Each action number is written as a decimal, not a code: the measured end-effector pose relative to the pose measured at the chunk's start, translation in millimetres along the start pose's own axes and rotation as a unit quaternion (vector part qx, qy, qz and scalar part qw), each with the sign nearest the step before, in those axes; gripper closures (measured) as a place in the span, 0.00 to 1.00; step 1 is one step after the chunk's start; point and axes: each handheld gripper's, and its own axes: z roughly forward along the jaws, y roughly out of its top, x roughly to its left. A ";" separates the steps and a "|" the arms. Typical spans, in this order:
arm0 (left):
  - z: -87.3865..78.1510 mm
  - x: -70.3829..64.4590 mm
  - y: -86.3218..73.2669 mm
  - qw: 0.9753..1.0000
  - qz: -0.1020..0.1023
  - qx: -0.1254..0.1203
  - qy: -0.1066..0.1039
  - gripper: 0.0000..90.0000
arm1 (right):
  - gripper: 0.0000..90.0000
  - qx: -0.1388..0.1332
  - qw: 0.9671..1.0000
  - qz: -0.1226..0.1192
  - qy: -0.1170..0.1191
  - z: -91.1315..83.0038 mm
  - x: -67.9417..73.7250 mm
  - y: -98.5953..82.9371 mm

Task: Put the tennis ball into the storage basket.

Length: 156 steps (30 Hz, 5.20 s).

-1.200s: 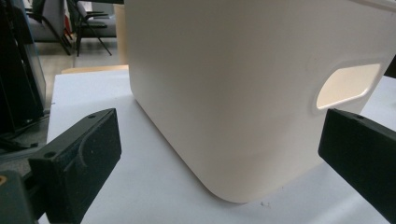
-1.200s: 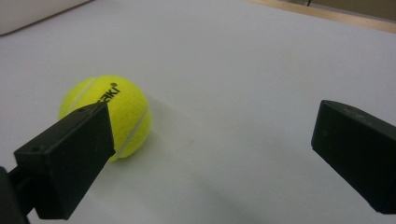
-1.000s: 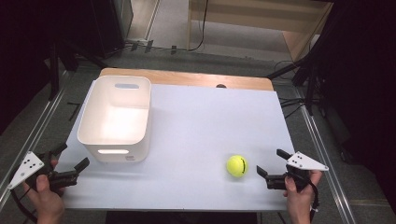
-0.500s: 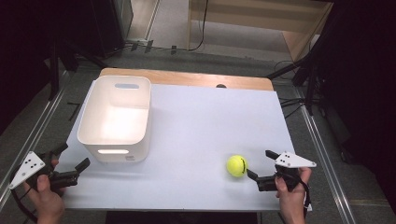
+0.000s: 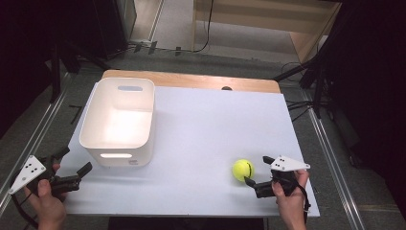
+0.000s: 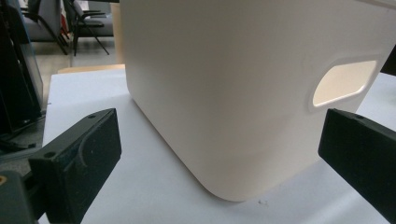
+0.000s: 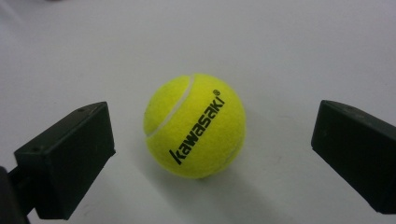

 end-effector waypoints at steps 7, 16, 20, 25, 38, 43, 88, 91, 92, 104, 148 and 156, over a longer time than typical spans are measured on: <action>0.6 -0.2 0.0 1.000 0.001 0.001 -0.001 0.00 | 0.00 0.018 1.000 -0.007 0.011 10.0 5.4 0.7; 0.7 -0.4 0.1 1.000 0.002 0.002 -0.002 0.00 | 0.14 0.037 0.999 -0.002 -0.004 20.2 8.4 -0.4; 0.6 -0.2 0.1 1.000 0.002 0.001 -0.002 0.00 | 0.14 0.043 0.999 0.006 0.000 24.7 7.1 -2.1; 0.5 -0.3 0.1 1.000 0.002 0.001 -0.002 0.00 | 0.14 0.053 0.999 0.010 0.000 31.9 8.7 -2.5; 0.6 -0.4 0.0 1.000 0.001 0.001 -0.002 0.00 | 0.27 0.063 0.998 0.024 -0.013 43.8 10.9 -2.3; -0.4 -0.1 -0.2 1.000 -0.003 0.000 0.000 0.00 | 0.27 0.067 0.997 0.025 -0.013 42.2 11.5 -0.8; 1.2 -2.0 -0.2 1.000 0.005 0.008 -0.001 0.00 | 0.27 0.052 0.997 -0.008 0.051 50.8 11.4 67.5; 1.3 -2.0 -0.2 1.000 0.004 0.007 -0.001 0.00 | 0.27 0.051 0.997 -0.010 0.053 52.9 11.4 71.4; 1.3 -2.0 -0.2 1.000 0.004 0.008 -0.001 0.00 | 0.27 0.052 0.997 -0.009 0.053 53.3 11.8 72.2; 1.3 -2.0 -0.2 1.000 0.004 0.008 -0.001 0.00 | 0.27 0.056 0.996 -0.012 0.063 62.5 12.7 84.5; 1.0 -1.7 -0.4 1.000 0.001 0.006 -0.004 0.00 | 0.27 0.047 0.994 -0.021 0.097 86.6 20.6 128.2; 1.1 -1.5 -0.4 1.000 0.002 0.007 -0.005 0.00 | 0.27 0.047 0.993 -0.029 0.106 93.1 24.8 136.3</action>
